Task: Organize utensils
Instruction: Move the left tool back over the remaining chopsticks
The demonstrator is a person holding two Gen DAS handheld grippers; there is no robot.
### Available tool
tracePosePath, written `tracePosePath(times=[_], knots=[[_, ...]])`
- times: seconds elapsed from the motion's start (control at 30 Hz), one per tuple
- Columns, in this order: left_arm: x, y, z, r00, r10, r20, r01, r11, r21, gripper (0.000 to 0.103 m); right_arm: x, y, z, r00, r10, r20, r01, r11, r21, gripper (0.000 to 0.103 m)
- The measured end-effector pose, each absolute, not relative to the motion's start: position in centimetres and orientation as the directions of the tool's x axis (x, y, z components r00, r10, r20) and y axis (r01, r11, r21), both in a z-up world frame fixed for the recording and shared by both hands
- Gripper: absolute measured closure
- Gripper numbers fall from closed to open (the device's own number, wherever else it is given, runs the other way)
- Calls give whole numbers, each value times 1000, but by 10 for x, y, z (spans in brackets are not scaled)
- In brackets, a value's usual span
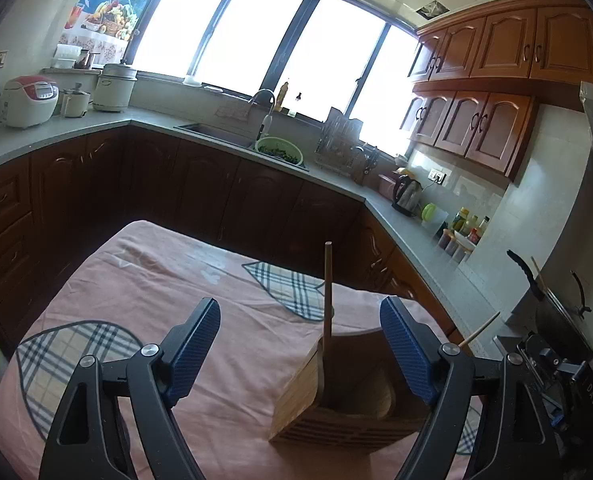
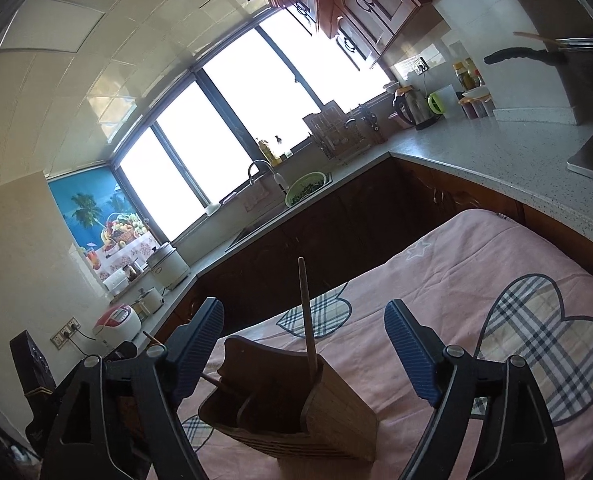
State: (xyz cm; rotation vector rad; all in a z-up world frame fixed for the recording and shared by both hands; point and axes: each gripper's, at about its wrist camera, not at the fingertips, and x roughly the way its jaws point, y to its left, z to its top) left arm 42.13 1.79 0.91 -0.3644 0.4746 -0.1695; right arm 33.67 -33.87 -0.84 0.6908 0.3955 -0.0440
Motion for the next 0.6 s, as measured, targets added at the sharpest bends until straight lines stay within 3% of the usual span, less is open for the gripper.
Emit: tracePosePath(times=[0.27,0.6], knots=[[353,31,-4,814,-243,-528,54,936,-347,16,282,-325,-16,898,126,-422,179,771,612,14],[277,40,9,765,-251,-593,53,942,-331,16,219,-306,-16,860,127,-494,201,806,557,14]])
